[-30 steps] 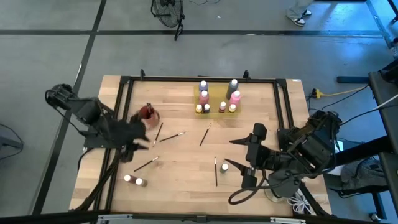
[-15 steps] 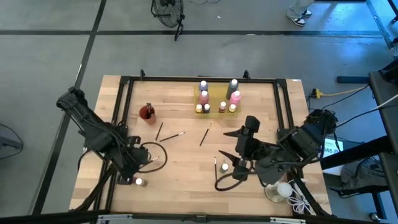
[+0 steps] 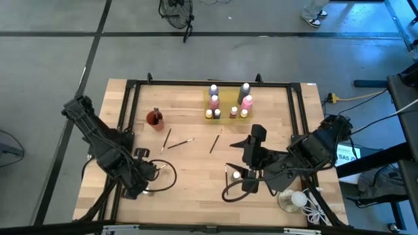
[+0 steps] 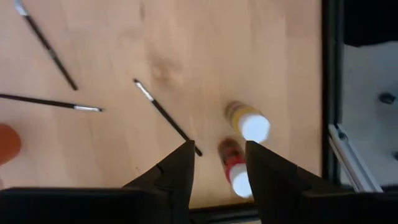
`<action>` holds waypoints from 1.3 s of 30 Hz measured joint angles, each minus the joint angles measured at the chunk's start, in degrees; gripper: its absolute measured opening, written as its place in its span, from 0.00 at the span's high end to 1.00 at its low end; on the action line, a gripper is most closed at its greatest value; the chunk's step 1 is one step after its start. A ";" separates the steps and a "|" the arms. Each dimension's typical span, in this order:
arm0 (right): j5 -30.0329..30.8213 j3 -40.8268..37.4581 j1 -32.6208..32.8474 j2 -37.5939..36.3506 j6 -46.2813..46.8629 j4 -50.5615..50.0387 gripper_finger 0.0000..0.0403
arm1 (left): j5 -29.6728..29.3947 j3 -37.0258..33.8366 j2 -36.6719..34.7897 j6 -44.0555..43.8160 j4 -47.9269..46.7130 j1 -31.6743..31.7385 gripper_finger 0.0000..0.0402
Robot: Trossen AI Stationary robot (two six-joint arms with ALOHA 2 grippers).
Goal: Pick & Place Paint Supplies
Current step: Put the small yellow paint bottle into the yellow bin
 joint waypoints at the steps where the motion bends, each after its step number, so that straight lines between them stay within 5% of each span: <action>1: -0.28 -0.01 0.00 0.11 0.09 0.01 0.34 | 0.22 0.00 -0.27 0.09 0.00 -0.03 0.64; 10: -1.21 -0.01 0.02 0.32 0.31 0.78 0.34 | 0.36 -0.37 -1.36 0.37 0.25 -0.44 0.52; 20: -2.12 -0.01 0.09 0.32 0.33 -0.11 0.34 | 2.27 -7.69 -1.32 -1.56 10.74 -3.35 0.52; 39: -2.38 -0.01 0.10 0.32 0.08 -1.81 0.34 | 5.08 -14.97 -1.30 -2.92 15.33 -3.46 0.52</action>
